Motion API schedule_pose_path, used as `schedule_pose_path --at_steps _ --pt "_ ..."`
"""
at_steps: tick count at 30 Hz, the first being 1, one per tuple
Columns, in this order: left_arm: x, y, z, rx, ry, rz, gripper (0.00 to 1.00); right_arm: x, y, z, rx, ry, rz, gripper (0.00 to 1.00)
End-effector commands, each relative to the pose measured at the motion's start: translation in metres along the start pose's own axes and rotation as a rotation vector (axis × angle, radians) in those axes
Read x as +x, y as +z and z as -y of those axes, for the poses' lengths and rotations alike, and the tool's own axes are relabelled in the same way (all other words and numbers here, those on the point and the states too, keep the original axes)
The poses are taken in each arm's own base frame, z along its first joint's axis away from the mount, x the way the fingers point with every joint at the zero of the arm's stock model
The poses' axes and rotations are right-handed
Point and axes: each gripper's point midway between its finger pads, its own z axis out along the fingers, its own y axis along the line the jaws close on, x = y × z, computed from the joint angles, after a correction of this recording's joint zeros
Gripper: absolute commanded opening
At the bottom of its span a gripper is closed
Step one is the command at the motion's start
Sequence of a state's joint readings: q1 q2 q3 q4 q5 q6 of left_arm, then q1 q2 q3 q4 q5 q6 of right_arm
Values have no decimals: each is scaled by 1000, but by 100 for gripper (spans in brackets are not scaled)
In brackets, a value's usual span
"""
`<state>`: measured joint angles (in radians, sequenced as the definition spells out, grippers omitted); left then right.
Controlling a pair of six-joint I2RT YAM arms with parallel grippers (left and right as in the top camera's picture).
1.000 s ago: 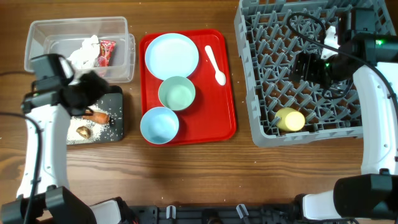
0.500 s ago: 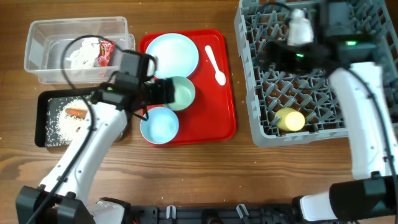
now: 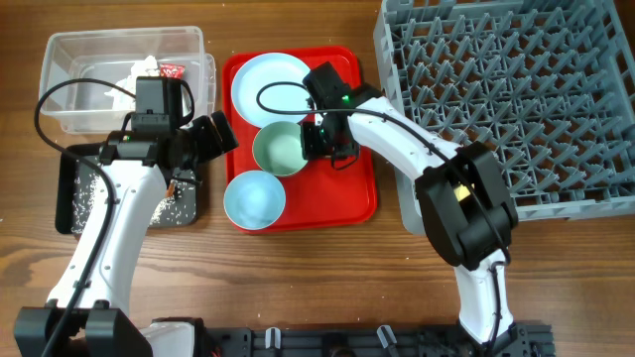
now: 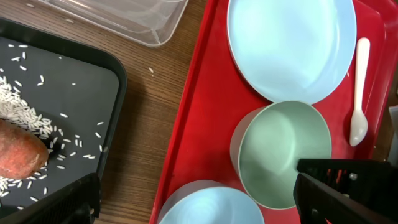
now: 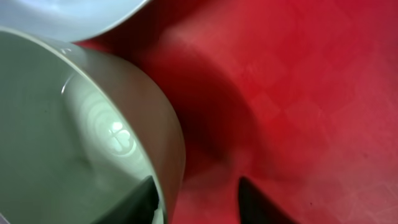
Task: Sort waste into correct bins and load items into the dishwasher rack
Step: 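Reach both grippers toward the green bowl on the red tray, then carry the green bowl with the right gripper into the rack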
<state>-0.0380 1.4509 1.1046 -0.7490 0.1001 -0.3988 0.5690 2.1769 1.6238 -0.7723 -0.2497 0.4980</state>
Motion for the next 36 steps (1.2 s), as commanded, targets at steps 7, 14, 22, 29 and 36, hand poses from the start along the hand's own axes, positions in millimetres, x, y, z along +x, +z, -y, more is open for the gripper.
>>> schedule_pose_path --at_steps 7,14,22,29,36 --pt "-9 -9 1 -3 -6 35 100 -3 -2 8 5 74 2 12" --pt "-8 -9 1 -2 -6 35 100 -4 -4 10 -3 76 -1 20" --pt "-9 -9 1 -2 -6 35 100 -13 -30 5 -11 54 34 4" --pt "-9 -9 1 -2 -6 35 100 -41 -179 46 159 86 375 4" --pt "-9 -9 1 -2 -6 35 100 -63 -348 147 901 207 924 4"
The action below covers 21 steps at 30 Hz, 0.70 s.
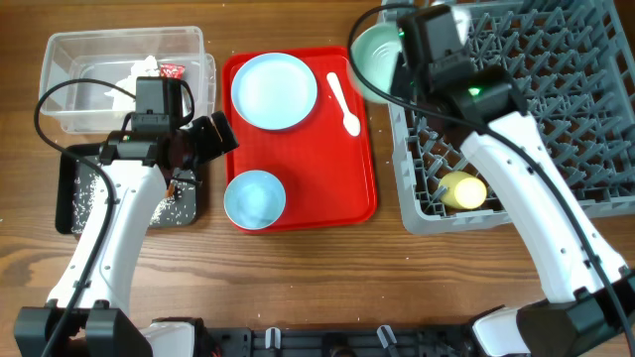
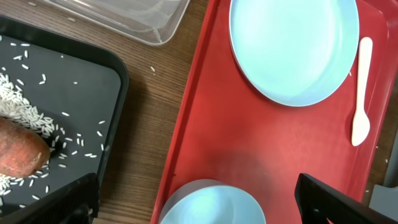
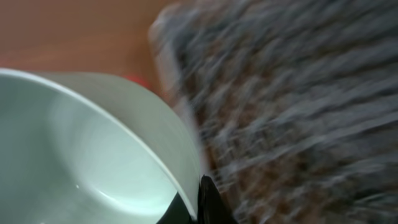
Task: Sort waste into correct bins and load items into the dishwasher rack
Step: 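Carry the green bowl with the right gripper into the rack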
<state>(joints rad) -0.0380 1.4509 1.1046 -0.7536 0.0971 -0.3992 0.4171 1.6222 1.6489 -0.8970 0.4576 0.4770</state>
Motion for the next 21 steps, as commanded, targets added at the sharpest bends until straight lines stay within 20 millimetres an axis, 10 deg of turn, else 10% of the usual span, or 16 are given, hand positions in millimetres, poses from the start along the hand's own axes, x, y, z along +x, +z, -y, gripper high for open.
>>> schedule_pose_path --at_steps 1,7,14,21 --pt "-9 -9 2 3 -6 38 100 -55 -1 63 472 -131 266 4" --pt "-9 -9 2 3 -6 38 100 -88 70 60 760 -586 246 4" --pt "-9 -9 2 3 -6 38 100 -49 135 55 867 -817 85 4" --pt "-9 -9 2 3 -6 38 100 -16 155 54 775 -820 15 4"
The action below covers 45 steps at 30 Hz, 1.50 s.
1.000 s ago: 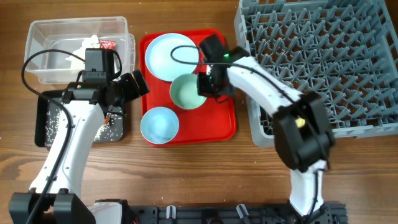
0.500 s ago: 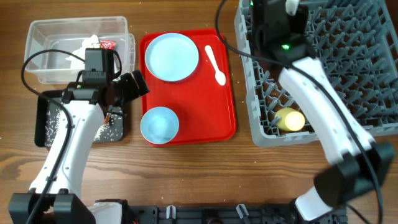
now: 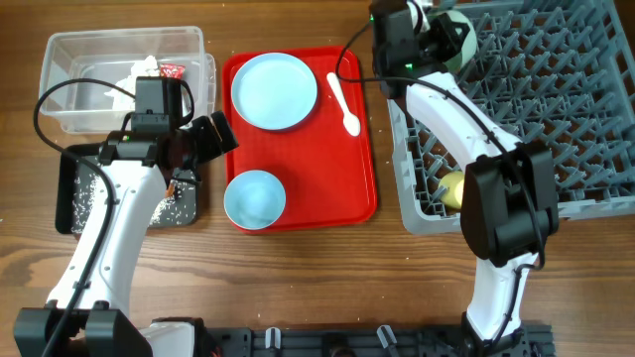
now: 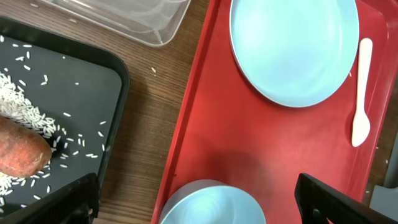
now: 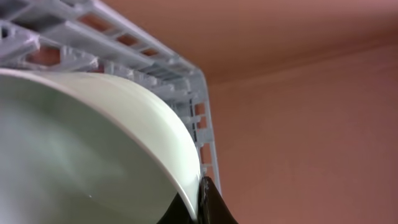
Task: Sort waste into correct bins and load items into the dishwasher rack
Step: 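Carry the green bowl with the right gripper into the rack, then grasp the blue bowl on the red tray with the right gripper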
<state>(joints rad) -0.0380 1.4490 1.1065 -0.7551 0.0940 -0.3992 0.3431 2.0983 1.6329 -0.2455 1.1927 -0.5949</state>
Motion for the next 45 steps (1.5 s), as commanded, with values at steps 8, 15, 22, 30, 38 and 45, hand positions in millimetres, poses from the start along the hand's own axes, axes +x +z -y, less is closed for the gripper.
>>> schedule_pose_path --at_steps 8,15,22,30,38,45 --pt "-9 -8 2 4 -6 34 100 0 -10 -36 -102 35 25 6" --pt "-9 -8 2 4 -6 34 100 -12 -35 -54 -160 -7 83 68" --pt "-9 -8 2 4 -6 34 100 -20 -57 -53 -135 -66 120 100" --pt "-9 -8 2 4 -6 35 100 -50 -108 -27 -160 46 253 100" --pt "-9 -8 2 4 -6 34 100 -34 -180 -61 -774 180 312 100" --pt "-14 -8 3 10 -4 56 100 10 -330 -117 -1750 267 -9 86"
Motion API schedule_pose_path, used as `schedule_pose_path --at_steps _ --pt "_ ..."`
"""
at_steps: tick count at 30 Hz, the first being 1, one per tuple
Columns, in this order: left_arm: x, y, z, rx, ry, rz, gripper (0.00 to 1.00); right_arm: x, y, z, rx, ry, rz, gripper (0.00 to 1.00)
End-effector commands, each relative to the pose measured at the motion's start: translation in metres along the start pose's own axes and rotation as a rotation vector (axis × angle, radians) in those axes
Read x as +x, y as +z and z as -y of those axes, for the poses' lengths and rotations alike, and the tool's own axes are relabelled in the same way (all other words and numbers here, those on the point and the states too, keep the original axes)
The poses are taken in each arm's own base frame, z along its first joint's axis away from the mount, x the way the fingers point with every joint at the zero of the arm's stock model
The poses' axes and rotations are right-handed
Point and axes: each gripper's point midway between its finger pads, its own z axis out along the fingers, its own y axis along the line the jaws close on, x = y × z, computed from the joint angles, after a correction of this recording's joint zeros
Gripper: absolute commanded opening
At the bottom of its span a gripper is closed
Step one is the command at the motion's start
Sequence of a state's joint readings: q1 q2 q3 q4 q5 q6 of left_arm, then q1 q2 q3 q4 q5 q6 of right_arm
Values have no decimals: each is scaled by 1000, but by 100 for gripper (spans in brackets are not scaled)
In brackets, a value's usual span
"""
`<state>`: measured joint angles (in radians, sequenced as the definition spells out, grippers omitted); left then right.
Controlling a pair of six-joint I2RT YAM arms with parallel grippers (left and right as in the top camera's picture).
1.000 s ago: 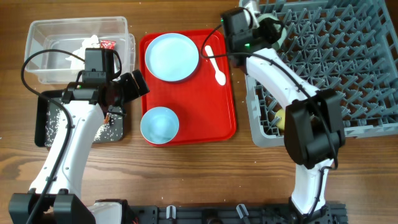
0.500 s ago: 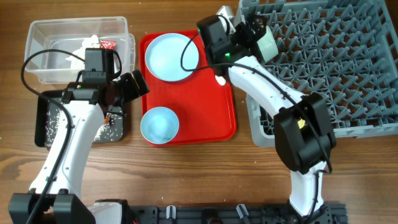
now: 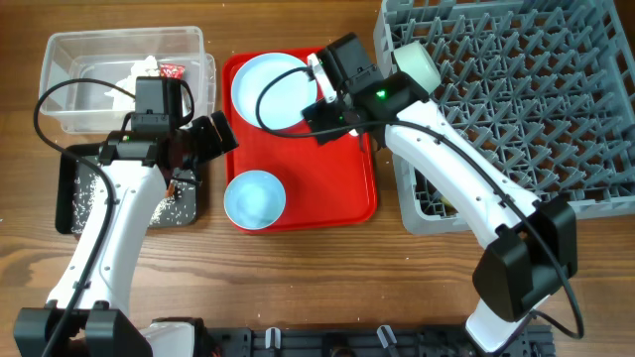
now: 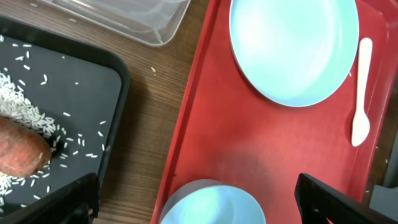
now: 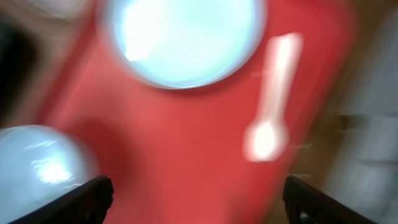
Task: Sort waste into correct bins and load items into the dishwasher rack
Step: 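Grasp the blue bowl on the red tray with the right gripper, then place the blue bowl upright in the rack with the right gripper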
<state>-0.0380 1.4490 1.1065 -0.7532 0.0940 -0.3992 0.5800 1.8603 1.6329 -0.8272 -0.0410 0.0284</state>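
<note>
On the red tray [image 3: 362,188] lie a light blue plate [image 3: 270,91], a light blue bowl [image 3: 255,197] and a white spoon [image 4: 359,93]. A pale green bowl [image 3: 415,64] sits in the grey dishwasher rack [image 3: 516,109] at its far left corner. My right gripper [image 3: 332,119] hovers open over the tray with nothing in it; its blurred wrist view shows the plate [image 5: 183,40], the spoon [image 5: 270,118] and the blue bowl [image 5: 37,165]. Beside the tray's left edge my left gripper [image 3: 220,134] stands open and empty, the blue bowl [image 4: 211,202] below it.
A clear plastic bin [image 3: 119,74] with crumpled waste stands at the far left. In front of it a black tray [image 3: 74,188] holds scattered rice and a sweet potato [image 4: 18,155]. The rack fills the right side of the table.
My right gripper, then shut on the green bowl at the rack's far left corner, is now open over the red tray. The bowl rests in the rack. The left arm has not moved.
My right gripper stood around the green bowl's rim on the red tray. Then it held the bowl up by the rack's left edge, then at the rack's far left corner. Now the bowl lies there and the gripper is over the tray, empty.
</note>
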Motion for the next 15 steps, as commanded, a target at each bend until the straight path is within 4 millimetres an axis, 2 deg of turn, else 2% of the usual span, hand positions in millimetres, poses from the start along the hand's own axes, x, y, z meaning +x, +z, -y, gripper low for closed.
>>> schedule_pose_path --at_steps 1,5,8,13,15 --pt "-17 -9 3 11 -6 69 100 10 -6 -70 -362 248 -91 84" --pt "-39 -23 -16 18 -87 99 100 30 16 -96 -360 313 -197 75" --pt "-59 -44 -53 -28 -231 125 100 56 49 -118 -292 387 -305 69" --pt "-65 -55 -104 -88 -444 146 100 90 87 -115 -111 441 -387 65" --pt "-64 -56 -110 -96 -468 145 100 100 99 -114 -91 460 -422 60"
